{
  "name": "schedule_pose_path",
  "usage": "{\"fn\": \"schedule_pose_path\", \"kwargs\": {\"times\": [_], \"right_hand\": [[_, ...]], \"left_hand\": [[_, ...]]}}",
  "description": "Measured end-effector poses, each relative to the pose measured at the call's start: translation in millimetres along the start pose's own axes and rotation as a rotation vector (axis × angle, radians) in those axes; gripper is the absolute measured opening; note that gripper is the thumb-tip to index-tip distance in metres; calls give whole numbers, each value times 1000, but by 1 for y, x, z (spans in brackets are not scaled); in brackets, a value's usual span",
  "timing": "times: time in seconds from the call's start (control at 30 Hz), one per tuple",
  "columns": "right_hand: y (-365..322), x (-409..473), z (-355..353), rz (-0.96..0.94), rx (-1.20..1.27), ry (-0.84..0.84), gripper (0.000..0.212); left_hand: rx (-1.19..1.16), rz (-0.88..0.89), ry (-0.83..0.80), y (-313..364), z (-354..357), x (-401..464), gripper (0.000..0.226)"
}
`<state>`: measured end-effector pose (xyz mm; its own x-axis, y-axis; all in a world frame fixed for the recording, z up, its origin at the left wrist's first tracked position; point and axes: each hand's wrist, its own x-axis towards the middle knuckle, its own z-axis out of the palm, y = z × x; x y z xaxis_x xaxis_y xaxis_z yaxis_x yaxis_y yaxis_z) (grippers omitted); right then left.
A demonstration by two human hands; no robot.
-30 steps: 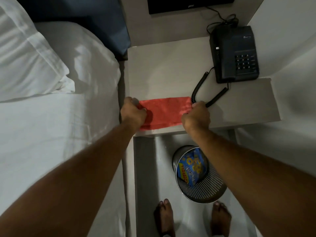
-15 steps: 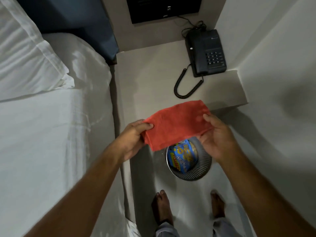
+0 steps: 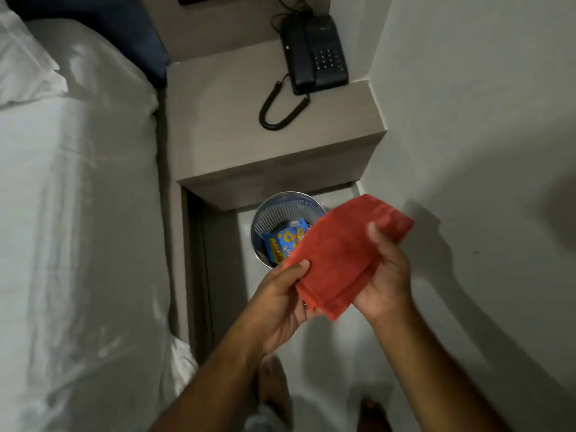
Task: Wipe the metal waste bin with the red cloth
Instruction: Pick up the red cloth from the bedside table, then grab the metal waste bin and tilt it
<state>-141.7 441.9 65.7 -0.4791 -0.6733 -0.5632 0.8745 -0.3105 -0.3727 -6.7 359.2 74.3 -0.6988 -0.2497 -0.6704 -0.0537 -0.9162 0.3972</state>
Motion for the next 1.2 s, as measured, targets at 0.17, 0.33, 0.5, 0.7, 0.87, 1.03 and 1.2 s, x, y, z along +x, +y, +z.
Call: {"fn": "schedule_pose_path", "kwargs": {"times": [0.17, 0.33, 0.5, 0.7, 0.87, 1.03, 1.2], "right_hand": [[-1, 8, -60, -40, -71, 139, 26], [26, 43, -125, -247, -8, 256, 21], [62, 85, -160, -569, 13, 351, 40], [94, 140, -177, -797, 41, 384, 22], [100, 165, -194, -846, 19, 323, 18], [100, 165, -209, -837, -94, 275, 16], [116, 156, -220, -820, -246, 351, 13]], "left_hand": [[733, 264, 181, -41, -34, 32, 31], [1976, 997, 319, -44, -110, 95, 37], [2467, 1104, 41, -36, -143, 155, 54], [2396, 1282, -49, -35, -167, 173, 40], [2323, 1468, 3, -38, -170, 177, 40], [2268, 1458, 9, -14, -156, 173, 41], [2036, 1358, 182, 44, -130, 189, 44]]}}
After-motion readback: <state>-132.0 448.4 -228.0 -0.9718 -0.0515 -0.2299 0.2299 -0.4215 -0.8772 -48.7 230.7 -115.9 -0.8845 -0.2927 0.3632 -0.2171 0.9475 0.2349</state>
